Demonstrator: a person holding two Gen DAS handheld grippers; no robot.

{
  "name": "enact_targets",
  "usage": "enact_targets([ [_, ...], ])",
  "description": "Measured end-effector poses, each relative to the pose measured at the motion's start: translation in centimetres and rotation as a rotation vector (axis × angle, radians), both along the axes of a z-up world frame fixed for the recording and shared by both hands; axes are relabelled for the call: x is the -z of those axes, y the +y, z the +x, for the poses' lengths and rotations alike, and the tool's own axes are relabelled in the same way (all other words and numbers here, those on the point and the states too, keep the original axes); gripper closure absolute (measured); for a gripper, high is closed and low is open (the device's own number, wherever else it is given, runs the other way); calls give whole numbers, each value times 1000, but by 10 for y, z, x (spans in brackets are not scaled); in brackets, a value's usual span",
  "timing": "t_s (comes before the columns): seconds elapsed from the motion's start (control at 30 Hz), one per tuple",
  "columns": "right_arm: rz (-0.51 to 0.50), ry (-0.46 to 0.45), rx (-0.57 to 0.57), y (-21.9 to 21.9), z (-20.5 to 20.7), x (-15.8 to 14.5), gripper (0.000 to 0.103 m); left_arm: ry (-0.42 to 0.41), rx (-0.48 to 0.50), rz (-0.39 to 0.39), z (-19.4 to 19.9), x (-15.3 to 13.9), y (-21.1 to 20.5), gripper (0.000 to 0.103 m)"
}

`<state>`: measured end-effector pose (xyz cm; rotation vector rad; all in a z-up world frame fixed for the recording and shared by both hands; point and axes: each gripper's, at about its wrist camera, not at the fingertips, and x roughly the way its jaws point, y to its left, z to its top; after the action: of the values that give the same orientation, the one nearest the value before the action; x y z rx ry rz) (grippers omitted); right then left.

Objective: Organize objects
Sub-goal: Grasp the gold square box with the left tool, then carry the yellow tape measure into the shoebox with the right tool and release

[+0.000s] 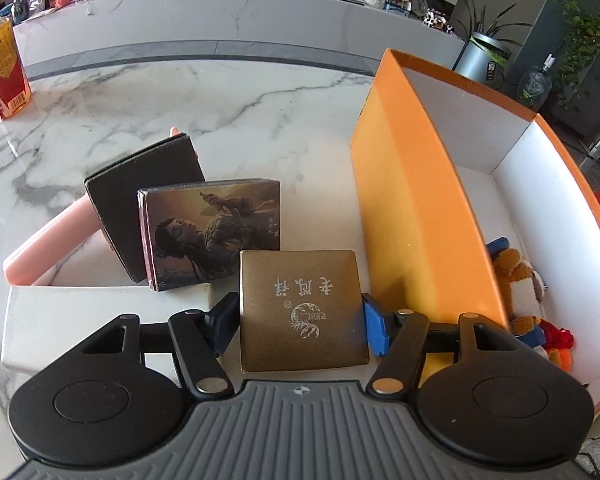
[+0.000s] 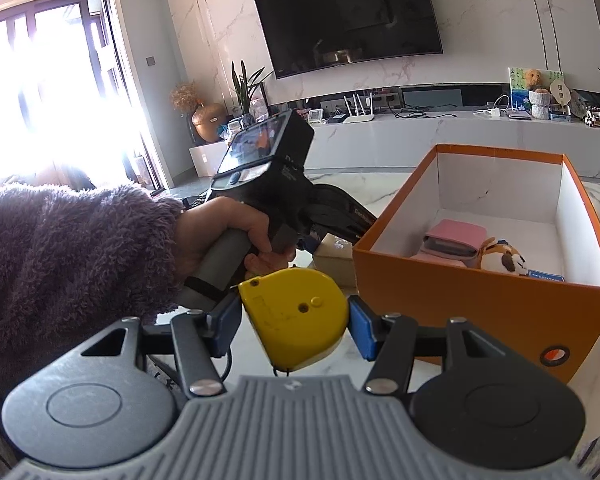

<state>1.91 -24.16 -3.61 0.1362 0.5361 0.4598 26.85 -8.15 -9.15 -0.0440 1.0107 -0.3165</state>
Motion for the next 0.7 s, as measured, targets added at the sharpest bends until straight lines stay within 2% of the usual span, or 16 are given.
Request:
enact_targets([
  [0.3,-3,3,35,-2,4,2,44,-41,31,-58,-30,-38,15,30],
  [0.43,24,17,74,-9,10,1,44,-93,58,-68,-55,-55,22,30],
  [0.6,24,20,102,-11,12,1,44,-120,36,-119,-87,-68,46,30],
  [0.7,16,10,106,-9,11,0,44,-170,41,-108,-111,-75,54,30],
])
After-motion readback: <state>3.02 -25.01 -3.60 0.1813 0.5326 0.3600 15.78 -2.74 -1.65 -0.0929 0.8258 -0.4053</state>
